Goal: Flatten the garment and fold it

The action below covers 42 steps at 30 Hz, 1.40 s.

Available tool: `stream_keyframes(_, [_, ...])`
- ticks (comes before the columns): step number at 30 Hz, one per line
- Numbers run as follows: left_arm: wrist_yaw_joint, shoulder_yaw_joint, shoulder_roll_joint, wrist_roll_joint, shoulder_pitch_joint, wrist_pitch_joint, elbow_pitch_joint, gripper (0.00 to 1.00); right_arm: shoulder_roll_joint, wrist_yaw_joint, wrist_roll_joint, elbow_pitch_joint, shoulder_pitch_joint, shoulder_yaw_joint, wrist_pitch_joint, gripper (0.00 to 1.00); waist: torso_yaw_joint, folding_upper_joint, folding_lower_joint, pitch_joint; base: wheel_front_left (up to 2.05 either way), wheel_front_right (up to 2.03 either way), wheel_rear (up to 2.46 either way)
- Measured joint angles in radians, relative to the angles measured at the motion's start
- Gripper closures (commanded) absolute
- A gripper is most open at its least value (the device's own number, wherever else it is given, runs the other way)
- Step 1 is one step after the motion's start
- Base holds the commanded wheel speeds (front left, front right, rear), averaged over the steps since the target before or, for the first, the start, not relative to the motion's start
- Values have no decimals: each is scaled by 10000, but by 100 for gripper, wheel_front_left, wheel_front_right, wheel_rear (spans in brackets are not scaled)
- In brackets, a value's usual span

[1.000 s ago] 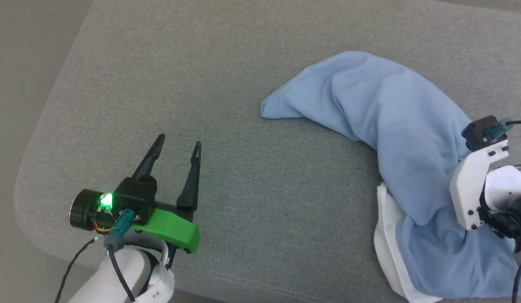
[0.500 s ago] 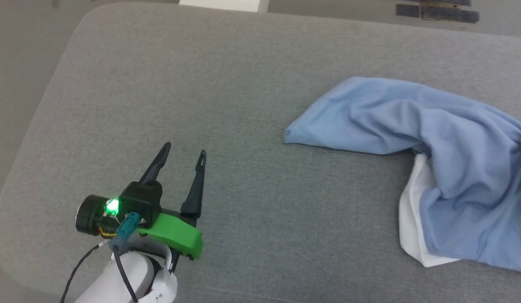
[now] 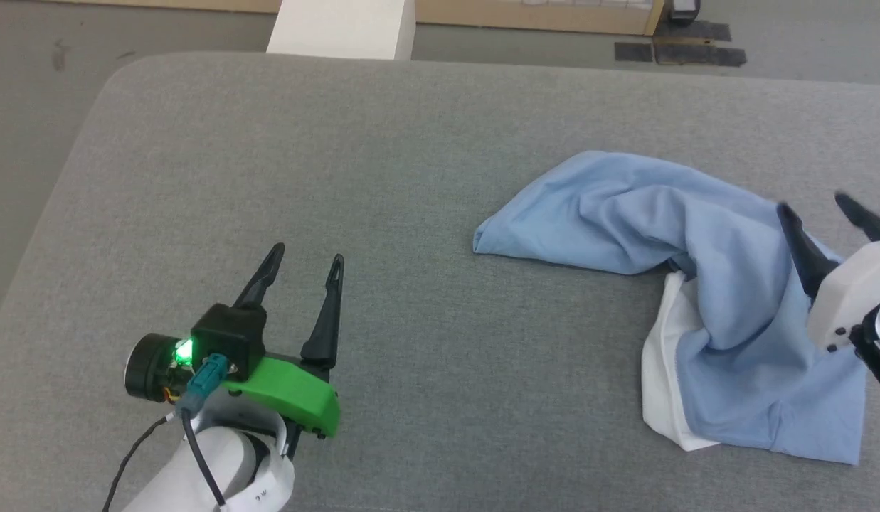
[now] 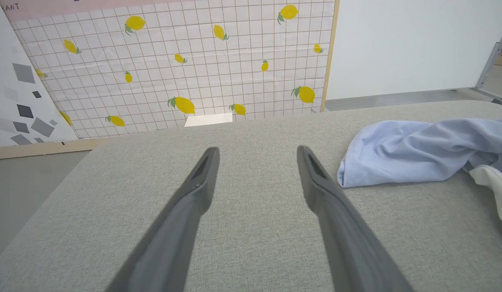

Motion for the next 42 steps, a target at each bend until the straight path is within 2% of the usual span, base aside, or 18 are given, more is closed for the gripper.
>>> stream_keyframes(5, [-8, -23, -65, -426, -5, 418, 2, 0, 472, 0, -46, -1037, 506, 10, -1689, 0, -161, 0, 0, -157, 0, 0, 0])
stream_keyframes(10, [-102, -307, -113, -483, -10, 897, 65, 0, 1741, 0, -800, -1858, 1814, -322, -3271, 0, -406, 0, 0, -211, 0, 0, 0])
stream_keyframes(14, [-104, -362, -123, -491, -30, 1078, 96, 0, 2709, 0, -1344, -2109, 2618, -554, -3639, 0, -635, 0, 0, -148, 0, 0, 0])
stream_keyframes(16, [-136, -401, -109, -500, -79, 1221, 107, 0, 2966, 0, -1532, -2188, 2820, -650, -3645, 0, -744, 0, 0, -86, 0, 0, 0])
stream_keyframes(19, [-771, -815, 31, -510, -639, 1962, 69, 0, 3210, 0, -1812, -2541, 2902, -846, -3595, 0, -940, 0, 0, 190, 0, 0, 0])
stream_keyframes(22, [-1122, -936, 23, -591, -1552, 2871, 161, 0, 3287, 0, -1896, -2800, 2901, -941, -3505, 0, -1093, 0, 0, 485, 0, 0, 0])
stream_keyframes(28, [-1839, -1218, -161, -1221, -4126, 5979, 1195, 0, 3356, 0, -1990, -3141, 2891, -936, -3484, 0, -1496, 0, 0, 1211, 0, 0, 0])
stream_keyframes(33, [-2305, -1338, -380, -1875, -5710, 8119, 2272, 0, 3450, 0, -2054, -3145, 2831, -884, -3624, 0, -1926, 0, 0, 1769, 0, 0, 0])
stream_keyframes(38, [-2665, -1461, -541, -2696, -6530, 9942, 2999, 0, 3538, 0, -2057, -3035, 2781, -853, -3850, 0, -2417, 0, 0, 2282, 0, 0, 0])
stream_keyframes(42, [-2778, -1615, -529, -2917, -6660, 10698, 3277, 0, 3568, 0, -2057, -2884, 2727, -849, -4015, 0, -2729, 0, 1, 2628, 0, 0, 0])
